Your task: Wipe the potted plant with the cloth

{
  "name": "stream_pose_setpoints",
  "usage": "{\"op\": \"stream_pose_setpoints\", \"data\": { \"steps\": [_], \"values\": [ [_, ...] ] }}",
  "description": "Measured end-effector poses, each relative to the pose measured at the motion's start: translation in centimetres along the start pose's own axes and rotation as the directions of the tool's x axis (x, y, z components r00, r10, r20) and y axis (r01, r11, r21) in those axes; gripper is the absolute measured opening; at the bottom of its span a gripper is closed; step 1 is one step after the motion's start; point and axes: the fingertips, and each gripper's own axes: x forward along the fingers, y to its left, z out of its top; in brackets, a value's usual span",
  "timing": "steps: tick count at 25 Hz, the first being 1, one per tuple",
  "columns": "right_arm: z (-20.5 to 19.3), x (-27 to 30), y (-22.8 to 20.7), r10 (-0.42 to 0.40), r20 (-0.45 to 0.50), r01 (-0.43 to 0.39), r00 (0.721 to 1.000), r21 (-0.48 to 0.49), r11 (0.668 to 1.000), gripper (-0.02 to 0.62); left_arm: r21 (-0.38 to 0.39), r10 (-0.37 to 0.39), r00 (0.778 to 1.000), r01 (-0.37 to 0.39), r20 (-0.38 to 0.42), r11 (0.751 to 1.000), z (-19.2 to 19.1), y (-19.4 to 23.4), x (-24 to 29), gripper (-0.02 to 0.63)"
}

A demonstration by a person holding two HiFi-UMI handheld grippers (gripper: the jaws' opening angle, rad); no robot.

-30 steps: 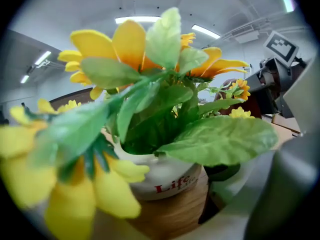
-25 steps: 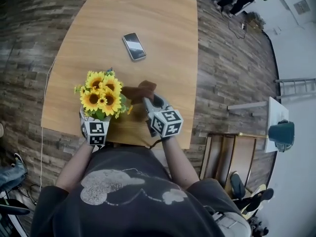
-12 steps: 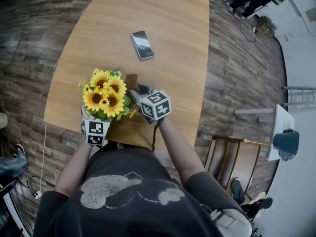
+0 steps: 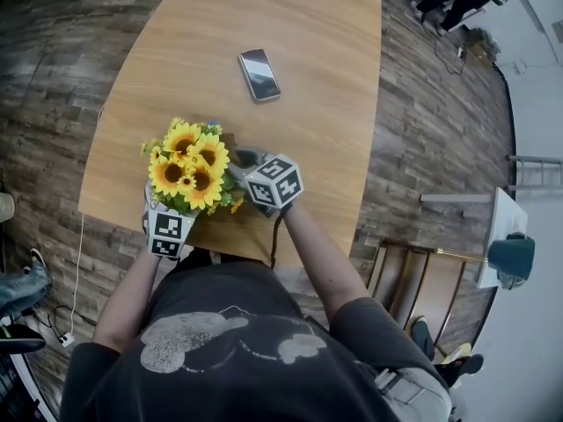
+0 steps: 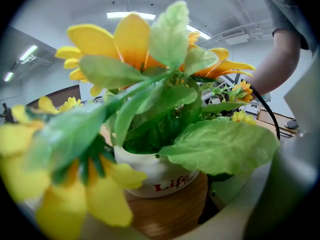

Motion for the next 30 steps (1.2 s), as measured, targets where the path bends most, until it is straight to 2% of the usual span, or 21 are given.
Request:
{"op": "stream_pose_setpoints", "data": {
  "steps": [11,20,26,30],
  "values": [
    [-3.2,-2.1,2.8,-0.001,-0.017,0.002,1.000,0.011,1.000,0.049,0.023,-0.048,0.999,0.047,0.021,0.999,-0.3,-0.1,-0.2,0.586],
    [-5.7,-3.3,6.3,0.019,-0.049,-0.017,0.999,0.030,0.999,0.049,0.100,-0.172,0.985,0.169,0.021,0.981,-0.3,-0.7,0.0,0.586],
    [-6.3,-4.7,6.5,-0.035,-0.022,0.036,0.999,0.058,0.998,0.049,0.175,-0.304,0.953,0.300,0.001,0.938,-0.3,-2.0,0.0,0.586],
    [-6.2,-7.2,5.4,-0.117,0.027,0.114,0.993,0.107,0.988,0.049,0.239,-0.409,0.912,0.403,-0.027,0.883,-0.1,-3.3,0.0,0.586]
  ]
}}
